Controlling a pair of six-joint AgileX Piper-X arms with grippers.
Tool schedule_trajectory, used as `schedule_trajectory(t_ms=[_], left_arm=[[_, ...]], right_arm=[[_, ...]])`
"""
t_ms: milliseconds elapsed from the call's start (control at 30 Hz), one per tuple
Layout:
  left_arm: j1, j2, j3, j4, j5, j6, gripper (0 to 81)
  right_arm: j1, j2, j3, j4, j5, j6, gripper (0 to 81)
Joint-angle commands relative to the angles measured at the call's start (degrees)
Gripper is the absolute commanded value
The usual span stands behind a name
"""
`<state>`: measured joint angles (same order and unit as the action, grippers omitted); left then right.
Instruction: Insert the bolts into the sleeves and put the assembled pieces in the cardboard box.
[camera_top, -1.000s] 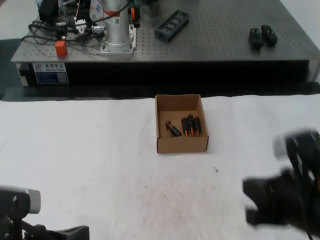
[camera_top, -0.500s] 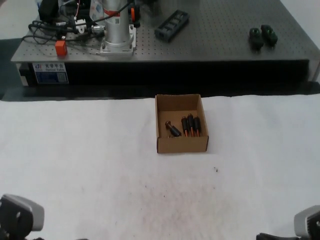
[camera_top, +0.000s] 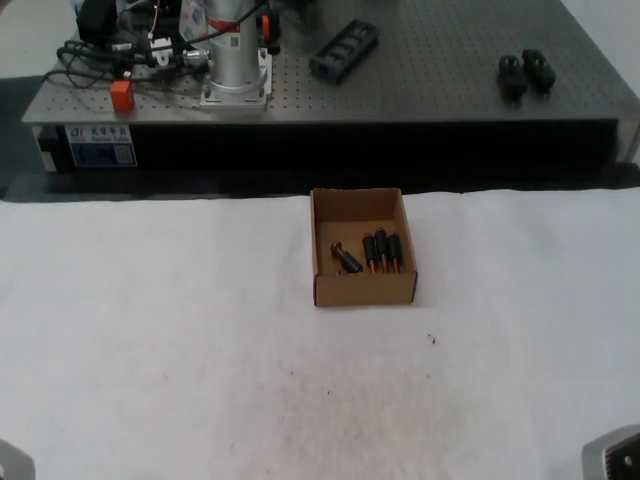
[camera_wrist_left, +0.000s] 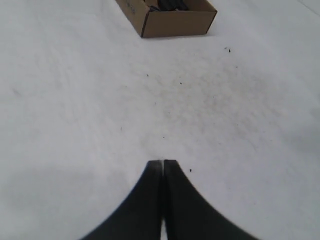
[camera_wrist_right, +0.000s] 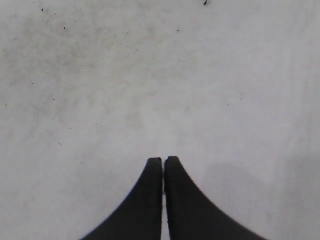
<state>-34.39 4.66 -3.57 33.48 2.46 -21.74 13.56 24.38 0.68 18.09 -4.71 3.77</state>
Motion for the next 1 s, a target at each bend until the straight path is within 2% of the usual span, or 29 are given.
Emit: schedule_trajectory(t_ms=[0, 267, 400, 500, 967], left_arm=[[-0.1, -0.3, -1.1, -0.9, -0.7, -0.3, 0.7], [-0.1, -0.3, 3.6, -3.2, -0.7, -1.9, 0.7], [-0.1, -0.3, 3.6, -3.1, 2.4, -6.4, 0.7], [-0.1, -0.3, 3.6, -3.2, 4.2, -6.5, 0.7], [-0.1, -0.3, 3.6, -3.2, 4.3, -6.5, 0.7]], right_arm=[[-0.2, -0.4, -0.7, 0.0, -0.2, 2.2, 2.0], [-0.2, -0.4, -0.7, 0.0, -0.2, 2.2, 2.0], [-0.2, -0.4, -0.7, 0.0, -0.2, 2.2, 2.0], [-0.2, -0.4, -0.7, 0.0, -0.2, 2.2, 2.0], [-0.2, -0.4, -0.7, 0.0, -0.2, 2.2, 2.0]])
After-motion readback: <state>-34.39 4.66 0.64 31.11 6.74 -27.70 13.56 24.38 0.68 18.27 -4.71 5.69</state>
